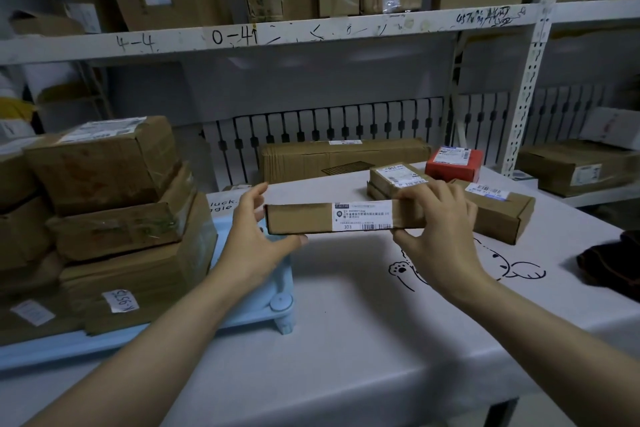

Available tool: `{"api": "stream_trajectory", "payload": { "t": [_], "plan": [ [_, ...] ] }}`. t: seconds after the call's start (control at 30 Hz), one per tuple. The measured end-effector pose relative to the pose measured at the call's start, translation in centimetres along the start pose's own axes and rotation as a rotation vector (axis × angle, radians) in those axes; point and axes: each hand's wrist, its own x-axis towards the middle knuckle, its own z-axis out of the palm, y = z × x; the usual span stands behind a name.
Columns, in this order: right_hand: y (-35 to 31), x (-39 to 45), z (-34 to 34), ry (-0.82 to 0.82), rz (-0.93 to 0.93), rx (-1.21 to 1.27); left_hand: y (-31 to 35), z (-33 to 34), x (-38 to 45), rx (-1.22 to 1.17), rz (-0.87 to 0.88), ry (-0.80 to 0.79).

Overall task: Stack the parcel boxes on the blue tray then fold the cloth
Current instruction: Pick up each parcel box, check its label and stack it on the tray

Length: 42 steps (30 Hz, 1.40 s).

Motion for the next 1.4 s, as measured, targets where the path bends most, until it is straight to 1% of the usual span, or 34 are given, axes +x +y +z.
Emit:
{"api": "stream_trajectory", "payload": {
  "t": [0.07, 0.2, 0.27, 0.3, 0.43, 0.5, 0.67, 0.87, 1.1, 1.23, 1.33, 1.4],
  "plan": [
    [-0.1, -0.1, 0.0, 0.019, -0.008, -0.003, -0.1, 0.1, -0.1, -0.144, -0.145, -0.024],
    [-0.2, -0.2, 0.0, 0.035, -0.024, -0.003, 0.3, 0.2, -0.4, -0.698, -0.466, -0.081],
    [-0.2, -0.3, 0.0, 0.04, -0.044, -0.005, 0.6, 0.1, -0.3, -0.825, -0.574, -0.108],
    [-0.3, -0.4, -0.1, 0.039, -0.052, -0.007, 0.7, 0.1, -0.3, -0.855, -0.598, -0.103],
    [-0.2, -0.5, 0.0, 0.013, -0.06, -0.015, 0.8, 0.2, 0.0, -0.9, -0.601, -0.02],
    [0.0, -0.6, 0.1, -0.013, -0.044, -0.021, 0.9, 0.2, 0.0, -0.914, -0.595, -0.01],
    [0.6, -0.9, 0.4, -0.054, -0.018, -0.039, 0.4, 0.0, 0.0, -0.95, -0.592, -0.013],
    [0.8, -1.0, 0.6, -0.055, 0.003, -0.043, -0.6, -0.1, 0.3, -0.974, -0.495, -0.066],
    [0.8, -1.1, 0.8, -0.049, 0.007, -0.052, -0.7, 0.0, 0.4, -0.979, -0.464, -0.073],
    [0.6, -1.2, 0.5, -0.061, -0.002, -0.069, -0.7, 0.1, 0.3, -0.982, -0.483, -0.071],
    [0.5, -1.2, 0.3, -0.084, -0.033, -0.113, -0.4, 0.1, 0.1, -0.961, -0.534, -0.027],
    [0.5, -1.2, 0.2, -0.072, -0.05, -0.109, -0.1, 0.0, -0.1, -0.948, -0.56, 0.013]
  ]
}}
